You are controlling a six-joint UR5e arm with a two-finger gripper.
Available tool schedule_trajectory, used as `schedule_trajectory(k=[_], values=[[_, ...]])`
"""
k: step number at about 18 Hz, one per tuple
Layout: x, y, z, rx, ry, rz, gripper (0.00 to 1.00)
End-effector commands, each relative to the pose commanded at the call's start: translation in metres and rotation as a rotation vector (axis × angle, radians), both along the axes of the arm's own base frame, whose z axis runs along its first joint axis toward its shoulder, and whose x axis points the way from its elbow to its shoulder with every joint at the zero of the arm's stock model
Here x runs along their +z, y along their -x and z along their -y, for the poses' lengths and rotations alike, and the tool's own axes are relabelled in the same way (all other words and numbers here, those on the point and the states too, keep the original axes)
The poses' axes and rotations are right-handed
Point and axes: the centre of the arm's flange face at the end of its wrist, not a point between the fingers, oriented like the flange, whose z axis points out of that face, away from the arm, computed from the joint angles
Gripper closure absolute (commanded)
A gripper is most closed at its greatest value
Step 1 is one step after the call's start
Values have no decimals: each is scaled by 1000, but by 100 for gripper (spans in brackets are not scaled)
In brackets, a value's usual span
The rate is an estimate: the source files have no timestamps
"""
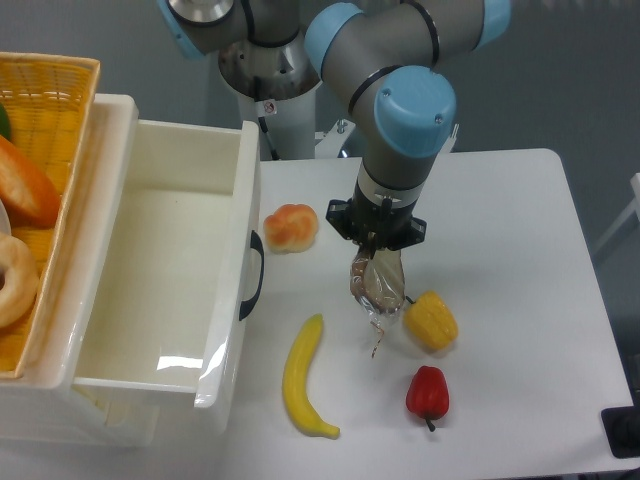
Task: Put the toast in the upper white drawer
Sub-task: 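Lift the bagged toast slice upward with the gripper, then carry the bagged toast over the open white drawer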
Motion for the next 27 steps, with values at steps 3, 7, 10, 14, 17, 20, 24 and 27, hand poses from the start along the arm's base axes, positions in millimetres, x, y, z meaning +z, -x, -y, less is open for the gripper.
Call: schedule_trajectory(k=[3, 7, 10, 14, 17, 20, 24, 27], values=[[-1, -1, 1, 5, -8, 7, 85], [1, -2, 0, 13, -12, 7, 85], [5, -1, 0, 17, -22, 5, 85], [28, -6, 0, 26, -72, -6, 85], [40, -15, 0, 51, -87, -3, 85], [53, -26, 2, 51, -107, 16, 85], [73, -39, 4, 125, -158, 35, 85], [78, -47, 4, 131, -178, 64, 85]])
